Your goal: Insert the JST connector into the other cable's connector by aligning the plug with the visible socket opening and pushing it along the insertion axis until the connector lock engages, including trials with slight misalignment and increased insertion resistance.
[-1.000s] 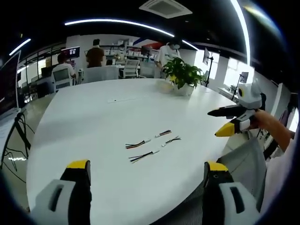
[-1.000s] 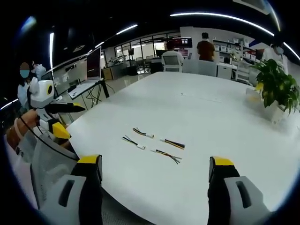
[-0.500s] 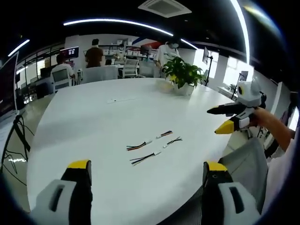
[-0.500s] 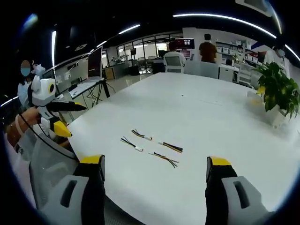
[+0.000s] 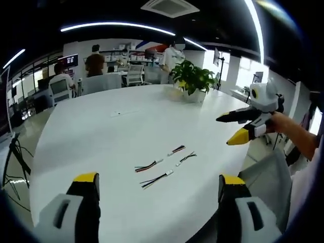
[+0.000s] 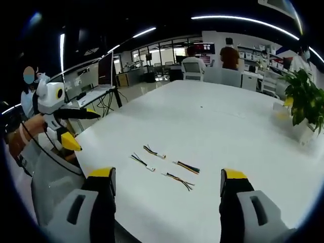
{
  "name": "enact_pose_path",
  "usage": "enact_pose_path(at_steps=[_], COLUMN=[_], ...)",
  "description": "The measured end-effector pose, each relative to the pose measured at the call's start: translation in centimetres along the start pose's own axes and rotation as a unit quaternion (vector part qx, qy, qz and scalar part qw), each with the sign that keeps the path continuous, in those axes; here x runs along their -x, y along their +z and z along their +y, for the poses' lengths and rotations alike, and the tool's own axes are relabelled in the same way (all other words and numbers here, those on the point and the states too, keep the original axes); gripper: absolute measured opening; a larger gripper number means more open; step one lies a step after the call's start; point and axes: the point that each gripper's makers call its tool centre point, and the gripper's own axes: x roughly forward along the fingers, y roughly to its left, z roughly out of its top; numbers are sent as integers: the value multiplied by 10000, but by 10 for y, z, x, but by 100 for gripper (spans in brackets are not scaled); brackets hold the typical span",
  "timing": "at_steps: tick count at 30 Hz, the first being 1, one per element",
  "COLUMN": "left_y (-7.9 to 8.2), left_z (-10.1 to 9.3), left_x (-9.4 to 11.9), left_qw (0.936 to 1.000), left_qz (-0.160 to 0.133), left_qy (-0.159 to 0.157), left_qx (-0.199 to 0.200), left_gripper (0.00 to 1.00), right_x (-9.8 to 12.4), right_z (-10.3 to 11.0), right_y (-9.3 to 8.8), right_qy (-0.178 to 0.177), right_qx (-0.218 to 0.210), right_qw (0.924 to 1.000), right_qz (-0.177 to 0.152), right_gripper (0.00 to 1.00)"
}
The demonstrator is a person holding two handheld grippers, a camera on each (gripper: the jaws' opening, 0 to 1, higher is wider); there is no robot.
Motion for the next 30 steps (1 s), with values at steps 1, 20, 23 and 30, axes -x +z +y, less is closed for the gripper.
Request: enact_pose_path(at_steps=[1, 20, 23, 30], left_y=[2, 21, 25, 28], left_z=[1, 11, 13, 13], left_x=[-2, -26, -30, -41], left_qw=[10000, 9998, 9997, 9995], left_qz=[-21, -127, -144, -126], left_qy=[17, -55, -72, -119], left_qx=[14, -151, -169, -258], left_gripper=[97, 96, 96, 95], right_x=[-1, -23, -24, -30], right_z=[0, -2, -4, -7], right_y=[0, 8, 10, 11], right_qy=[20, 337, 363, 399], right_qx=[12, 247, 246, 273], right_qw=[10000, 9991, 9990, 9988], right_qz=[14, 25, 18, 32], right_gripper=[82, 79, 78, 77])
